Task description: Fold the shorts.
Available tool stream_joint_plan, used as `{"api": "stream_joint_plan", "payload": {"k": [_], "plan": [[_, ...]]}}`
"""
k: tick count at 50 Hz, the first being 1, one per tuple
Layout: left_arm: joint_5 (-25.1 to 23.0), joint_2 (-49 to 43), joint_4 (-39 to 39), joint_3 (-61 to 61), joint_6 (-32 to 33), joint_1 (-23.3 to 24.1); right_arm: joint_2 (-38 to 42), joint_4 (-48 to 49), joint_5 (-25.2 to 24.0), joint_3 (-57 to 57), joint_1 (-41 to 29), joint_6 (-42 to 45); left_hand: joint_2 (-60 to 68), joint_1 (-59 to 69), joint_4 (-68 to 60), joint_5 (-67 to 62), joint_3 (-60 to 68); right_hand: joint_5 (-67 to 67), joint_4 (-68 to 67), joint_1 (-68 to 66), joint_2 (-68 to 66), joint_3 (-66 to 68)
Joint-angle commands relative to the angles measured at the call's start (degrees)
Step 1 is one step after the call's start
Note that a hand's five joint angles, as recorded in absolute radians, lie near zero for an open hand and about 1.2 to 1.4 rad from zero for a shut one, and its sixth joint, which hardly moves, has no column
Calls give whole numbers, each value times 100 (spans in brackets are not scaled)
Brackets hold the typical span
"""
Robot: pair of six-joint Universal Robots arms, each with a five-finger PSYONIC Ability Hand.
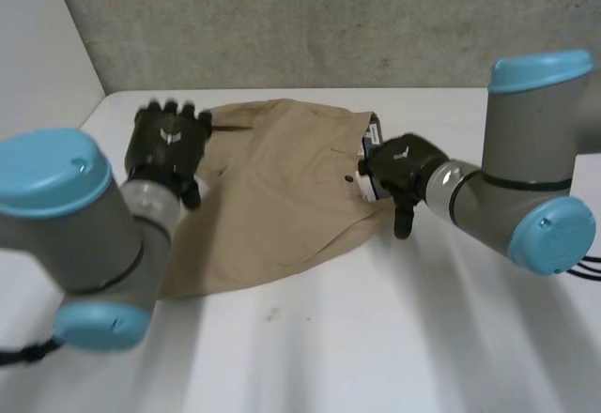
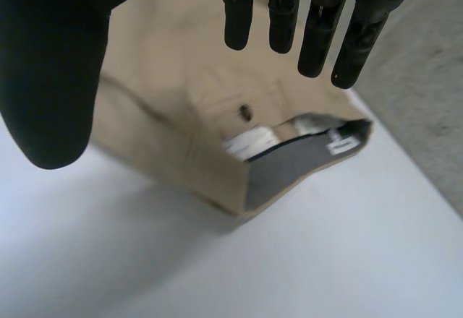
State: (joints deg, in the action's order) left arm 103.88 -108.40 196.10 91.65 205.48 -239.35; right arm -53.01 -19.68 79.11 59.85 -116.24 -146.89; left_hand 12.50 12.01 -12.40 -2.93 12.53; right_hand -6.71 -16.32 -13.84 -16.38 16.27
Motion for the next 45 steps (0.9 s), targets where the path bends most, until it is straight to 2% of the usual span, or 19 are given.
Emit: {"api": "stream_joint_plan", "payload": {"k": [1, 6, 7, 8, 9, 10, 12, 24, 38, 41, 42, 43, 44, 45], "plan": [[-9, 601, -862, 1030, -1501, 29, 659, 218, -18, -34, -4, 433, 1235, 1284, -1245, -1192, 1231, -901, -940, -1188, -934, 945], [-17, 610, -1240, 1250, -2020, -24, 950, 676, -27, -114, -12, 442, 1219, 1267, -1228, -1175, 1215, -1474, -1513, -1760, -1507, 1518], [-26, 601, -1354, 1328, -2134, -68, 1028, 928, -10, -122, -12, 442, 1152, 1200, -1161, -1108, 1148, -2190, -2229, -2476, -2223, 2234], [-35, 601, -1416, 1399, -2179, -112, 1029, 931, -9, -122, -12, 442, 1068, 1116, -1077, -1025, 1064, -2197, -2236, -2484, -2230, 2241], [-35, 601, -1417, 1434, -2179, -138, 1055, 1026, -9, -122, -12, 442, 1067, 1115, -1077, -1024, 1063, -2697, -2736, -2983, -2730, 2741], [-35, 592, -1417, 1461, -2179, -156, 1090, 1193, -27, -122, -12, 433, 1034, 1082, -1043, -990, 1030, -4351, -4390, -4637, -4383, 4394], [-52, 566, -1417, 1513, -2188, -235, 1091, 1439, 8, -114, -21, 390, 1000, 1048, -1009, -956, 996, -6318, -6357, -6605, -6351, 6362], [-61, 57, -1153, 1400, -2162, -393, 660, 1528, 43, 194, -48, -190, 1100, 1149, -1110, -1057, 1097, -6329, -6368, -6616, -6362, 6373], [-53, -594, -881, 1022, -1845, -499, 335, 1563, 52, 537, -74, -270, 1538, 1586, -1548, -1495, 1534, -6329, -6368, -6616, -6362, 6373], [-44, -621, -688, 986, -1731, -499, 335, 1564, 70, 546, -39, -270, 3533, 3581, -3542, -3489, 3529, -6329, -6368, -6616, -6362, 6373], [-44, -612, -531, 1004, -1722, -499, 317, 1555, 87, 546, -30, -279, 4938, 4987, -4948, -4895, 4935, -6329, -6368, -6616, -6362, 6373], [-44, -612, -529, 1004, -1722, -499, 317, 1546, 96, 546, -30, -279, 4953, 5001, -4962, -4909, 4949, -6329, -6368, -6616, -6362, 6373], [-44, -594, -442, 1013, -1714, -490, 317, 1546, 96, 546, -30, -279, 5535, 5584, -5545, -5492, 5532, -6329, -6368, -6616, -6362, 6373], [-44, -577, -285, 1030, -1687, -490, 274, 1537, 192, 554, -21, -348, 6657, 6706, -6667, -6614, 6653, -6329, -6368, -6616, -6362, 6373]]}}
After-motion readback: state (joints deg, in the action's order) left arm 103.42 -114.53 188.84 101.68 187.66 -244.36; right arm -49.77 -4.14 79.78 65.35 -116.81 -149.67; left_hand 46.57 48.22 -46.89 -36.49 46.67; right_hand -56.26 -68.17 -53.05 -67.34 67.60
